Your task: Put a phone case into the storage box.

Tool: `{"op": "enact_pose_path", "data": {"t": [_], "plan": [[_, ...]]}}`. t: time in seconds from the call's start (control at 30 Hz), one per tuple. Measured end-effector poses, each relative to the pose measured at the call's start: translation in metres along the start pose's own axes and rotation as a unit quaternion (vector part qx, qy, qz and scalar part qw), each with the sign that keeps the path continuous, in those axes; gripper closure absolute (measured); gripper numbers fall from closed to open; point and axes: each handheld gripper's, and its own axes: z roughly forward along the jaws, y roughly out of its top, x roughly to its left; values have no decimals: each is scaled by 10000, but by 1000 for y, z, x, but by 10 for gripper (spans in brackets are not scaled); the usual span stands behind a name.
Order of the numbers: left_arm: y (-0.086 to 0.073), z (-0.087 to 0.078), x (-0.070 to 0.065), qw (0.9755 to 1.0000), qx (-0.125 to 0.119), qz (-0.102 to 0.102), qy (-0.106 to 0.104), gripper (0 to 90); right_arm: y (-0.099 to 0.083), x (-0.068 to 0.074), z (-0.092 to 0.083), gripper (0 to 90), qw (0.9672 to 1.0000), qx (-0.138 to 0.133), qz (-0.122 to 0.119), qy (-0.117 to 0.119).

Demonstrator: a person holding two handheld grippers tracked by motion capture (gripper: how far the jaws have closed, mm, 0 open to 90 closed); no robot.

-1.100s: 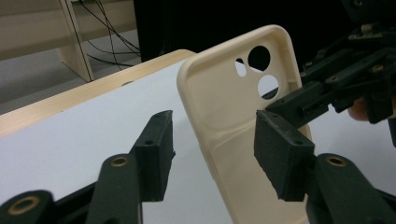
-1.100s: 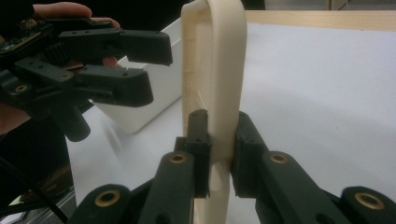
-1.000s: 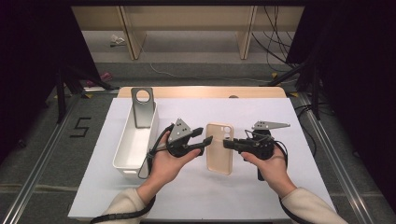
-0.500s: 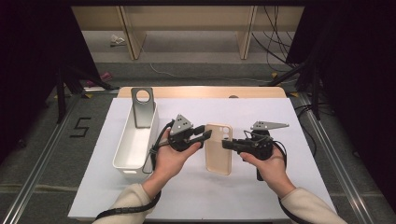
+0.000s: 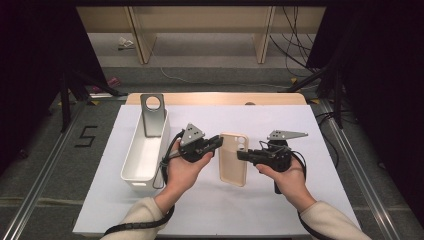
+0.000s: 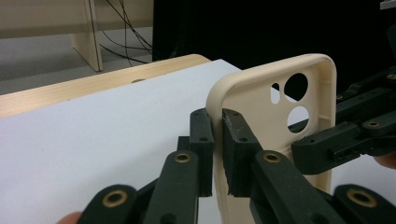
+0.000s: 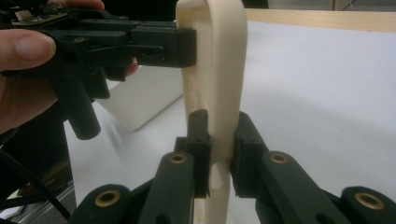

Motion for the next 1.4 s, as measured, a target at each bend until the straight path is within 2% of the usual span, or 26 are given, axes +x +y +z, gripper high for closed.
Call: {"op": "enact_pose_path", "data": {"t": [0.43,0.5,0.57,0.77,0.83,1.1,1.4], "plan": [[2,-3,-6,9996,-86,127,228,855,0,2,2,793,9999,-8,-141,-45],[2,-3,-6,9993,-73,219,296,857,0,3,3,732,9997,9,-218,-69],[2,-4,-5,9992,-61,225,317,858,1,4,3,675,9994,13,-312,-134],[3,-6,1,9985,-75,299,445,858,4,3,-1,389,9976,-64,-617,-311],[3,-8,3,9983,-93,287,501,858,5,2,-3,358,9976,-85,-639,-268],[9,-18,13,9975,-184,234,647,858,3,-2,-9,229,9960,-69,-800,-401],[18,-31,24,9963,-320,197,769,858,-3,-7,-17,172,9945,-36,-870,-580]]}}
